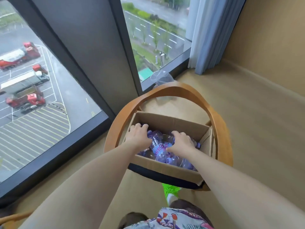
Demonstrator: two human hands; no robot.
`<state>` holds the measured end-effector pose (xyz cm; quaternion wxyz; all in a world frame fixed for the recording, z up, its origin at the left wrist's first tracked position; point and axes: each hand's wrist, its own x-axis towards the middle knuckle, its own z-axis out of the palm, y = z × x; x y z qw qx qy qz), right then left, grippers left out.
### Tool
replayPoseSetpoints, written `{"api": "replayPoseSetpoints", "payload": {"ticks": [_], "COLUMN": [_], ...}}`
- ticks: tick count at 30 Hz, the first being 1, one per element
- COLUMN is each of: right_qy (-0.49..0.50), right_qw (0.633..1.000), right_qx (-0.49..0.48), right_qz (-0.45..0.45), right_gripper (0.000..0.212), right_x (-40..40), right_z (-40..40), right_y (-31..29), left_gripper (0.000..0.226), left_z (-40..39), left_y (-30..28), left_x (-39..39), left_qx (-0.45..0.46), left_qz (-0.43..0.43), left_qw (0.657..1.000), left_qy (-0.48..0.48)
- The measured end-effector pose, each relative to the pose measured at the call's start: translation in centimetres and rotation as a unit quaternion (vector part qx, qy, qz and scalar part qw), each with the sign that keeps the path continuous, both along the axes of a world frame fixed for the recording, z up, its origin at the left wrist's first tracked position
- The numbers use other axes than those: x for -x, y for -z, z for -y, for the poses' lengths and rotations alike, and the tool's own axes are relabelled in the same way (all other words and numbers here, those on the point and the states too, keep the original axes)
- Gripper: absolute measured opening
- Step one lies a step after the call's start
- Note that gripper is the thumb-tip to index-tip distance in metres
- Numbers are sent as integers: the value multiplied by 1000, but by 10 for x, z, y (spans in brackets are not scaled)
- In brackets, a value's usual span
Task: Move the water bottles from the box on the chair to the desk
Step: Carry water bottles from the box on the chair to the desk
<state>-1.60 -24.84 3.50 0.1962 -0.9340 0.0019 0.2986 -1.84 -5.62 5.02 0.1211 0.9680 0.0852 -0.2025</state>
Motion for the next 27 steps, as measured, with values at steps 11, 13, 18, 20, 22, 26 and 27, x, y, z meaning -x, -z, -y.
{"api": "replayPoseSetpoints", "payload": {"ticks": [11, 13, 18, 20, 22, 26, 27], "right_qy": [-69, -115, -171, -185, -182, -150, -128], "right_qw": [984, 975, 968, 966, 968, 980, 985], "right_qx": [65, 91, 104, 86, 69, 29, 16], "right_qz": [-153, -169, -152, -161, -162, -127, -114], "right_gripper": [66, 61, 52, 52, 51, 40, 36], "right_x": [-20, -8, 0, -4, -7, -4, -3], "right_z": [28, 33, 37, 35, 34, 38, 39], "right_y": [112, 134, 169, 177, 183, 183, 181], "left_gripper": [77, 95, 123, 125, 117, 95, 95], "left_z": [37, 43, 51, 53, 55, 55, 54], "left_y": [119, 140, 178, 190, 199, 198, 194], "left_x": [-45, -46, -50, -50, -50, -47, -48], "left_qx": [93, 118, 158, 173, 184, 226, 238], "left_qz": [-176, -191, -188, -172, -144, -119, -122], "left_qw": [973, 956, 917, 903, 892, 868, 863], "left_qy": [-118, -190, -313, -353, -387, -426, -428]}}
